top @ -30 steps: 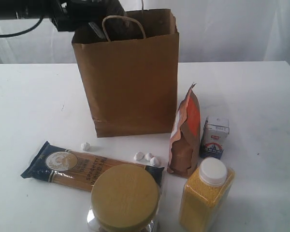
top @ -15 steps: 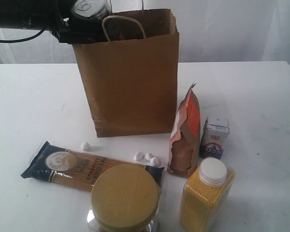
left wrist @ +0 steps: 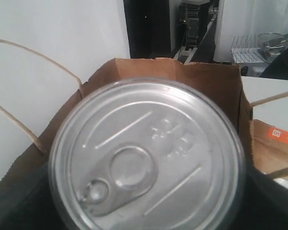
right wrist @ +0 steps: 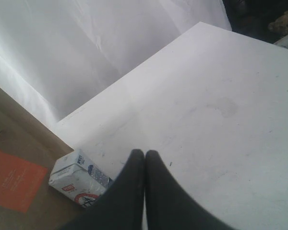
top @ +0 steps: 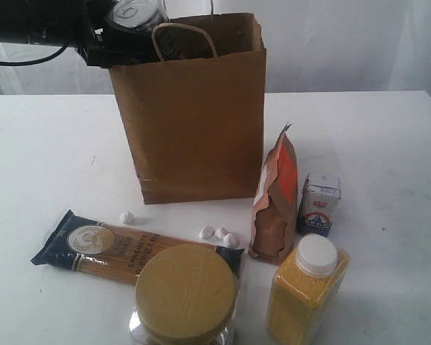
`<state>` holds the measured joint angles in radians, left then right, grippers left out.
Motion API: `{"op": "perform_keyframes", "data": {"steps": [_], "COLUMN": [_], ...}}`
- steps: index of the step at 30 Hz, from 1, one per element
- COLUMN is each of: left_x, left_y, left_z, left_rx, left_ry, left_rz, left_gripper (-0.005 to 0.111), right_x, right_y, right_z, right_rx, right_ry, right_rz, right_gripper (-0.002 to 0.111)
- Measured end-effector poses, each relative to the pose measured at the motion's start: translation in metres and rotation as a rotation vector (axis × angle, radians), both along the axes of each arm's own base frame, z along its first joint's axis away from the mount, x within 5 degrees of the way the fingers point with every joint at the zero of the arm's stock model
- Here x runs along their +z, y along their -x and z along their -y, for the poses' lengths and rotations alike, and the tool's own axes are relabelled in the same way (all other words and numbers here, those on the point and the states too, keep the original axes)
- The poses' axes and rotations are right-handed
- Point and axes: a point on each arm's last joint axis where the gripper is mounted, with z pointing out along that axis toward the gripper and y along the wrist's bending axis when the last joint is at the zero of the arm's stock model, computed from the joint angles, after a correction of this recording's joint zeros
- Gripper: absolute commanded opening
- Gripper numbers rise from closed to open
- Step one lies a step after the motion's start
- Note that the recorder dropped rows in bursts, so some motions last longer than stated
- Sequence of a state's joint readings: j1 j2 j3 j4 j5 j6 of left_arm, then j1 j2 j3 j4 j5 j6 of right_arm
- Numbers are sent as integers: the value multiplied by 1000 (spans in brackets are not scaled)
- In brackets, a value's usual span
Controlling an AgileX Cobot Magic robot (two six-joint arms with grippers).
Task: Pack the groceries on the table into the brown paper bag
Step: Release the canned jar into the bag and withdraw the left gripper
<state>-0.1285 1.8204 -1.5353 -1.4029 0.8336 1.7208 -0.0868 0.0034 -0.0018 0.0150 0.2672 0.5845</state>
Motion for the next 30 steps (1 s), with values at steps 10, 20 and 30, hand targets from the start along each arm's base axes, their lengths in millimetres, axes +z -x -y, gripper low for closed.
{"op": "perform_keyframes", "data": {"steps": [10,20,30], "left_x": [4,3,6], "left_y": [7,10,12], "left_z": [2,3,2], "left_rx": [-67,-97,-86], "left_ry": [7,-2,21], "left_rz": [-30,-37,-97], "left_gripper": [105,105,105], "right_x": [0,0,0], "right_y": [0,0,0], "right_z": [0,0,0], "right_rx": [0,0,0], "right_ry": [0,0,0], "right_rz": [0,0,0], "right_gripper": [0,0,0]}}
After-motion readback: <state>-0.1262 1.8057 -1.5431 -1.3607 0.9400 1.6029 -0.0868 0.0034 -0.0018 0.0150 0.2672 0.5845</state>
